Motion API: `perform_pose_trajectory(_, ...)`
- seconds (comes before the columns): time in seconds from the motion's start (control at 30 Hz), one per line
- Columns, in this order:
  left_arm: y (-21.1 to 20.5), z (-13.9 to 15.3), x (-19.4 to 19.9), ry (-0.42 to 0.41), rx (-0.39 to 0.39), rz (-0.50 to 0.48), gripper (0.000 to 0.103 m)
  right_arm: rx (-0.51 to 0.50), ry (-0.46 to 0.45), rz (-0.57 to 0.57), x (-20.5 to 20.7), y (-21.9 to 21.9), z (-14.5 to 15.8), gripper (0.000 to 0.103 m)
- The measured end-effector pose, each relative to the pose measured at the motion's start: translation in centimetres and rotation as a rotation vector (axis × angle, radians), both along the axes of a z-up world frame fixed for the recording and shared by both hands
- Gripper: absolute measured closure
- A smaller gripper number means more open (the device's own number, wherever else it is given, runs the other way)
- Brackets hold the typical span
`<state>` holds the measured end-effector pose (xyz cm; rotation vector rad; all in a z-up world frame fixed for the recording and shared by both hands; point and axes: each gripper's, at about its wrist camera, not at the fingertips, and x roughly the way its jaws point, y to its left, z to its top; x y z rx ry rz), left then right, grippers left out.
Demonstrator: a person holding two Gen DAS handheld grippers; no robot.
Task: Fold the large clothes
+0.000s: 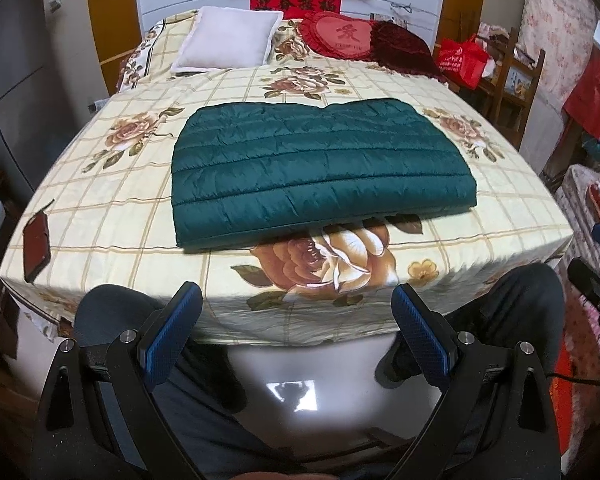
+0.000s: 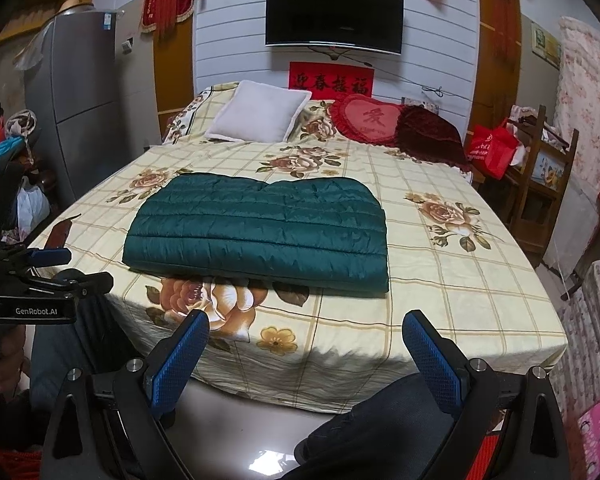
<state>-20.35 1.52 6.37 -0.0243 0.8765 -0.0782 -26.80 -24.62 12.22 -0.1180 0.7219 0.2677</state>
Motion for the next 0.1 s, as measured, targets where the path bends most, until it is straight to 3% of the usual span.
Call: perform_pose_trajectory(0.1, 0.16, -0.02, 0.12, 0.006, -0.003, -0.002, 0.007, -0.002, 0.003, 0.001, 0.10, 0.08, -0.10, 0.007)
